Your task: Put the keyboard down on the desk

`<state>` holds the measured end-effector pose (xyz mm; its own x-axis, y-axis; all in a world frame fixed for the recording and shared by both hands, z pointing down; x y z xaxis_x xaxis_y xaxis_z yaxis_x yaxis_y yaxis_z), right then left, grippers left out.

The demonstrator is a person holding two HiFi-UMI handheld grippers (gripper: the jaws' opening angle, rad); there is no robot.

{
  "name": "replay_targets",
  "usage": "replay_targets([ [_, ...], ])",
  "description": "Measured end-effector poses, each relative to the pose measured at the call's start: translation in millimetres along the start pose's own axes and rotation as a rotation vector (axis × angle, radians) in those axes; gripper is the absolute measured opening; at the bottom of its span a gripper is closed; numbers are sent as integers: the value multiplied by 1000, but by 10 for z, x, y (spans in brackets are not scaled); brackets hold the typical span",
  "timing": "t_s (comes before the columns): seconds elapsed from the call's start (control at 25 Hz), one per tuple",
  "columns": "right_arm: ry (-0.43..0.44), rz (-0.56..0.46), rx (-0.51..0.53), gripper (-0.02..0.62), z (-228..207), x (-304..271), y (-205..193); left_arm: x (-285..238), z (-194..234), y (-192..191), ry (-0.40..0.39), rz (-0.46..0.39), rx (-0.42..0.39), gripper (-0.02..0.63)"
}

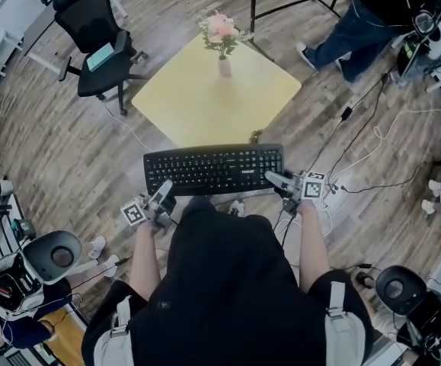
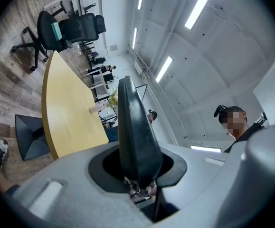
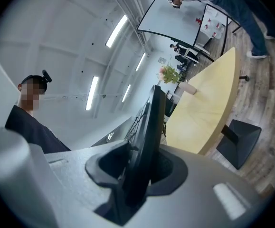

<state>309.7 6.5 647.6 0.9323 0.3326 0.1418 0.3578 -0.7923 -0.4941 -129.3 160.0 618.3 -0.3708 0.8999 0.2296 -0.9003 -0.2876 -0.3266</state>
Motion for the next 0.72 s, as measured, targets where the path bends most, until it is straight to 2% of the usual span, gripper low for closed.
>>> replay_targets([
  [0.28,1,1,18,118,-18,-120,25,21,71,86,22,-5,-13,78],
  [0.72,-40,-5,38,118,-6,-221,82,-100,248,215,6,10,15,78],
])
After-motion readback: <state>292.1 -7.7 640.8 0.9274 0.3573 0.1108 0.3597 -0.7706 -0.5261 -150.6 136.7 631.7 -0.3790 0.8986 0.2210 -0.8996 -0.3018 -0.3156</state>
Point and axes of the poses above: the fingertips, and each gripper's own axes: x backward along the fingers, z to its left, y out of its top, the point moved 9 cm from there along x, backward along the fingers, and after that the axes turned 13 degrees about -z, right-handed, at the moved point
